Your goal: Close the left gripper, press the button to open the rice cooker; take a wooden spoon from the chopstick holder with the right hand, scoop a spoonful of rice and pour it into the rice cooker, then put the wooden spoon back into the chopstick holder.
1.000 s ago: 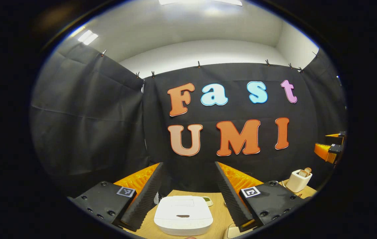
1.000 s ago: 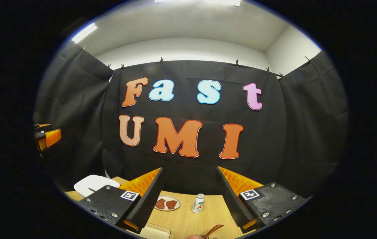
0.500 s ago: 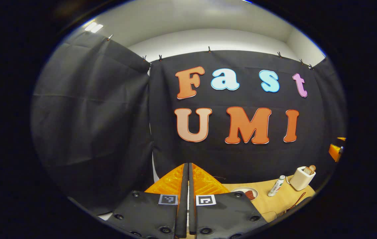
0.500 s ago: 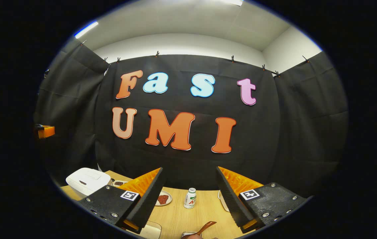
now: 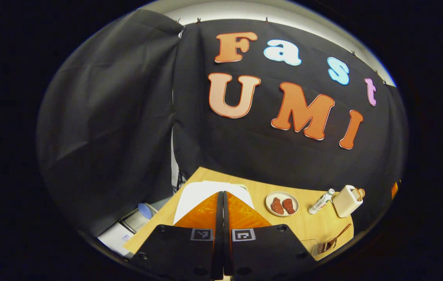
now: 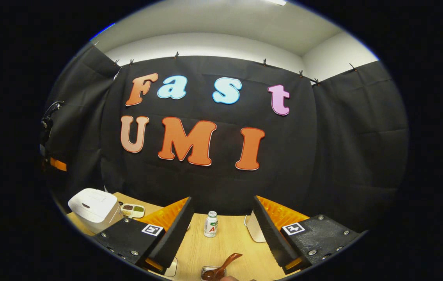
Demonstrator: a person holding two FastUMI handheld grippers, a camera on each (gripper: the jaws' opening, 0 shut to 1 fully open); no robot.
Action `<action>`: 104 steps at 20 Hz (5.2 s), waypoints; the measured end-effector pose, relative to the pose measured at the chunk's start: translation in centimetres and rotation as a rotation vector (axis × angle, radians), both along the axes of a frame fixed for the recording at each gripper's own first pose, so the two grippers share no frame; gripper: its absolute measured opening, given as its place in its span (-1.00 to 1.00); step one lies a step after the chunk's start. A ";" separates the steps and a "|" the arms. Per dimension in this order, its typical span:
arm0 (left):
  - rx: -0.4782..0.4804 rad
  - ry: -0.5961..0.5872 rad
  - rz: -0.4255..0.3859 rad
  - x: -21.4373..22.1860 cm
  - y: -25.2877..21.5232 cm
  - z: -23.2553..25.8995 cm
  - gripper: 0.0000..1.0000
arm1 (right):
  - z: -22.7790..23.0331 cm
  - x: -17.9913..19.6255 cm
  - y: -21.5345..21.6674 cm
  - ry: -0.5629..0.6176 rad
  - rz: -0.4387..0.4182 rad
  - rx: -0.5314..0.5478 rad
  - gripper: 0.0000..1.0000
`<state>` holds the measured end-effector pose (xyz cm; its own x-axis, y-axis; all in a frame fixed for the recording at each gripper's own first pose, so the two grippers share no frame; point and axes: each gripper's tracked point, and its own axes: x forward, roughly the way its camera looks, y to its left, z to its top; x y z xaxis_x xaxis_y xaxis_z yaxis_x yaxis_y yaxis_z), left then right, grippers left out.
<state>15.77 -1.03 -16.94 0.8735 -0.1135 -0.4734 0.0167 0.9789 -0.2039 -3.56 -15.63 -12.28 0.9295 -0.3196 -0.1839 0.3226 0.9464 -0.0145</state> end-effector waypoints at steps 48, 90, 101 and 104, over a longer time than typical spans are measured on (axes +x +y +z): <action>0.149 -0.386 -0.024 -4.5 -4.4 7.9 -0.91 | -16.4 -3.8 -0.4 0.337 0.013 0.249 0.91; 0.281 -0.406 -0.288 -12.9 -17.6 4.4 0.75 | -28.6 -3.4 0.1 0.399 -0.039 0.718 -0.61; 0.186 -0.385 -0.305 -9.5 -12.0 2.6 0.75 | -18.2 -2.0 1.9 0.287 -0.070 0.559 -0.69; 0.165 -0.389 -0.298 -9.1 -11.1 2.6 0.65 | -13.9 -1.0 2.9 0.202 -0.046 0.533 -0.70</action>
<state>6.68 -12.12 -14.35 0.9296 -0.3354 -0.1527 0.3436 0.9387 0.0299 -4.57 -12.70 -26.16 0.8466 -0.1736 -0.5032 0.4040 0.8250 0.3951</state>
